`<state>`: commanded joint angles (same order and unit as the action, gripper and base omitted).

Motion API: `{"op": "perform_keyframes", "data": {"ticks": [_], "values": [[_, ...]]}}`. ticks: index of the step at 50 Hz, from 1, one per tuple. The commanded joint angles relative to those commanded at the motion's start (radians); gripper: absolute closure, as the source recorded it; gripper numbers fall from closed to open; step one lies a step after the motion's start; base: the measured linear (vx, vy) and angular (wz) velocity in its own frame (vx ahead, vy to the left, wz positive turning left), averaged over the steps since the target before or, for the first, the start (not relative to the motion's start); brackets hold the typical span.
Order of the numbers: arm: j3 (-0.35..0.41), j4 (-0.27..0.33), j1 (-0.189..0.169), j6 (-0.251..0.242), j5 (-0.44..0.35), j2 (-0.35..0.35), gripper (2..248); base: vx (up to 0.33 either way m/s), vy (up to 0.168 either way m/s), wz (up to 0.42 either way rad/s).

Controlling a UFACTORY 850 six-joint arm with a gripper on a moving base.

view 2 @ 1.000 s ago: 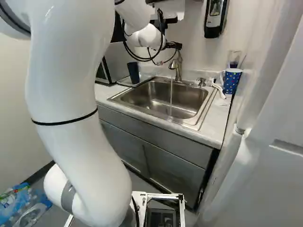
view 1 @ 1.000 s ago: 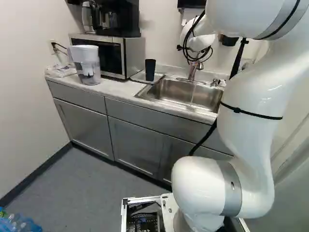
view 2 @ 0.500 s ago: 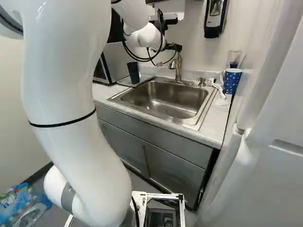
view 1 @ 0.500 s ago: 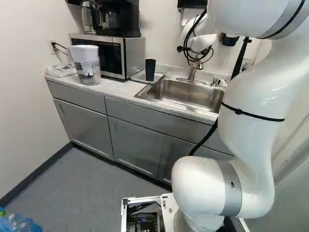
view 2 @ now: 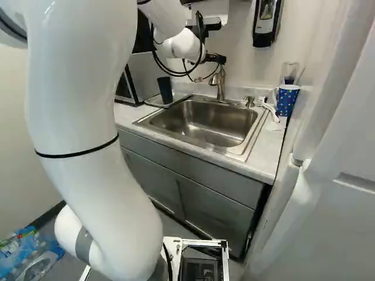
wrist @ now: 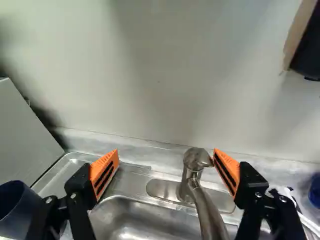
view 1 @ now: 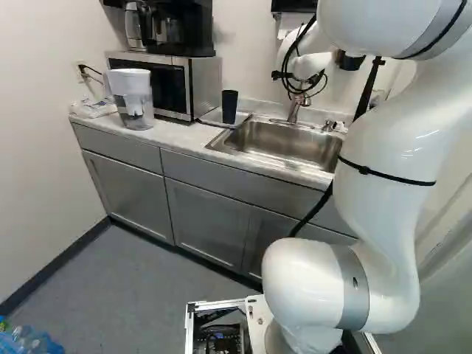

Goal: Rinse the cup and place it in the tray

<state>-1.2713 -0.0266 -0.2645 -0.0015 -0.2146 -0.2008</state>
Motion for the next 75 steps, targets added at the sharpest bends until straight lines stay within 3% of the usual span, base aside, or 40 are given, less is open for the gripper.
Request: {"op": "perform_keyframes", "data": {"ticks": [31, 75], "values": [[0.084, 0.000, -0.051, 0.000, 0.047, 0.077, 3, 0.000, 0.000, 0.000], [0.261, 0.000, -0.085, 0.000, 0.205, 0.251, 3, 0.000, 0.000, 0.000]]}}
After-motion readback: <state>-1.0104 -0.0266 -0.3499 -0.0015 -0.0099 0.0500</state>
